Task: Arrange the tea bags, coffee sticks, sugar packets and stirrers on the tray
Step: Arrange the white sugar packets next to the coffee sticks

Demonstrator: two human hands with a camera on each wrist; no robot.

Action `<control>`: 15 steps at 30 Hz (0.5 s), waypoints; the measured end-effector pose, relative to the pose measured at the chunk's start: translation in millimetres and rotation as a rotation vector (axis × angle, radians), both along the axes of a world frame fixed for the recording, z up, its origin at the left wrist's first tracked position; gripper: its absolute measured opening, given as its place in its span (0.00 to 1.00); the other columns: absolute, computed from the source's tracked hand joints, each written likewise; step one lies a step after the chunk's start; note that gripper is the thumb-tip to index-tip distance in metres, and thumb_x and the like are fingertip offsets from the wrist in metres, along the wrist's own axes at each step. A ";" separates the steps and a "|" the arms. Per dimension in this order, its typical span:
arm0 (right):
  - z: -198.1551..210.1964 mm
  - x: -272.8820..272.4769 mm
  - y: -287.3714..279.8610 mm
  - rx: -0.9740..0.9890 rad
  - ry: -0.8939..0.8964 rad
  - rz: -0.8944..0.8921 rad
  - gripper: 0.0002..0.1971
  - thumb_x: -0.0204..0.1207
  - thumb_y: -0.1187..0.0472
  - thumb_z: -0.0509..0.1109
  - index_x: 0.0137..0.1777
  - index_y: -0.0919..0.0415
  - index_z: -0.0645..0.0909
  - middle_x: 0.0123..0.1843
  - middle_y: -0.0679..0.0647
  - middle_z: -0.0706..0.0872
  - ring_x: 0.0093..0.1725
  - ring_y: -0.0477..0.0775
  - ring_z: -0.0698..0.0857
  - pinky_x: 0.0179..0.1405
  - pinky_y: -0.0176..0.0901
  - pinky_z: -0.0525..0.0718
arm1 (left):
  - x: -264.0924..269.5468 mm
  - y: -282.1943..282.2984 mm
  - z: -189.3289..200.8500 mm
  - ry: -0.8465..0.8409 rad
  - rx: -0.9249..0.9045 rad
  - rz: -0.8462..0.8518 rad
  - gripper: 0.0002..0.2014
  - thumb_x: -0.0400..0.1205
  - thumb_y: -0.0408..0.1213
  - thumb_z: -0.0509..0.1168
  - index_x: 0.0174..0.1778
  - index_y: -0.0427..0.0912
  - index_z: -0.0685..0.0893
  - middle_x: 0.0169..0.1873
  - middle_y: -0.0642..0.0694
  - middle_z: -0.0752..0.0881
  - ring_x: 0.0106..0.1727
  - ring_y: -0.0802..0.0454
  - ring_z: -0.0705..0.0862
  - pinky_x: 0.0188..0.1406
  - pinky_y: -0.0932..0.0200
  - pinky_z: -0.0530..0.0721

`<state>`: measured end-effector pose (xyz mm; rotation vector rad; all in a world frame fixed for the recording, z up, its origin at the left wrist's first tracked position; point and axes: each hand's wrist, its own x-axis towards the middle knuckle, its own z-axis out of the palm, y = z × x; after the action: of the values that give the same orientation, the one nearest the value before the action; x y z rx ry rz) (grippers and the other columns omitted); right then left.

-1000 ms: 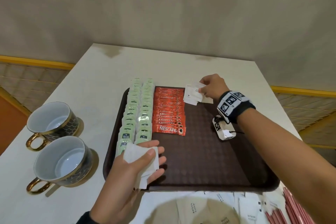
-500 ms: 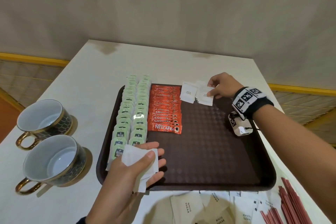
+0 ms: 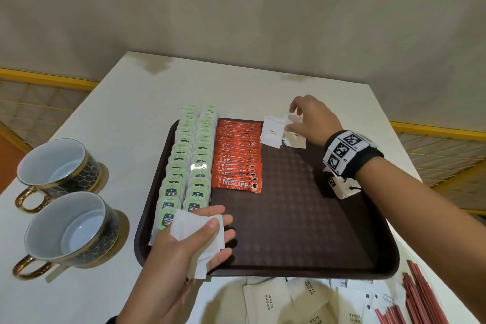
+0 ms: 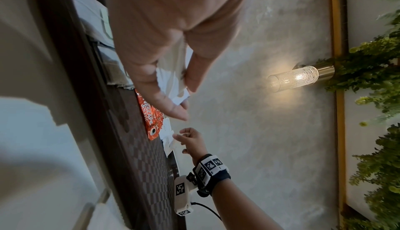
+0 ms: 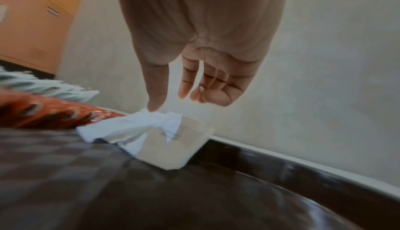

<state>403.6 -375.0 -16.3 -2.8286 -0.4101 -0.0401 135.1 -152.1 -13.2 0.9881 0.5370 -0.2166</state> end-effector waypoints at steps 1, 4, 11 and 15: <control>-0.2 -5.4 5.9 -0.034 -0.014 0.031 0.23 0.69 0.47 0.79 0.59 0.56 0.77 0.55 0.51 0.77 0.53 0.53 0.78 0.46 0.48 0.77 | -0.1 0.0 -0.3 0.001 0.001 0.002 0.11 0.80 0.26 0.65 0.55 0.38 0.87 0.47 0.38 0.92 0.46 0.43 0.92 0.33 0.55 0.91; -3.4 -16.1 22.3 -0.181 -0.009 0.061 0.31 0.67 0.39 0.77 0.64 0.55 0.75 0.60 0.53 0.77 0.60 0.55 0.76 0.44 0.48 0.75 | -0.4 -0.1 -1.6 0.007 0.002 0.011 0.10 0.80 0.26 0.66 0.54 0.38 0.88 0.47 0.38 0.92 0.46 0.43 0.92 0.34 0.55 0.91; -6.8 -14.7 37.1 -0.347 -0.025 0.070 0.32 0.69 0.42 0.78 0.69 0.57 0.75 0.65 0.55 0.77 0.64 0.58 0.76 0.44 0.50 0.77 | -0.1 2.0 -1.9 0.019 0.015 0.032 0.10 0.80 0.26 0.65 0.53 0.39 0.88 0.47 0.39 0.92 0.46 0.44 0.93 0.36 0.54 0.92; -4.8 -13.5 37.6 -0.382 -0.035 0.096 0.31 0.70 0.46 0.78 0.69 0.58 0.75 0.65 0.56 0.77 0.64 0.59 0.77 0.47 0.50 0.79 | -0.9 3.8 -2.1 0.022 0.019 0.042 0.10 0.80 0.26 0.66 0.54 0.39 0.88 0.47 0.39 0.92 0.46 0.43 0.92 0.37 0.54 0.92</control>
<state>390.1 -337.4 -21.0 -3.1802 -0.6195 0.0099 134.2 -148.3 -15.3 0.9929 0.5806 -0.1857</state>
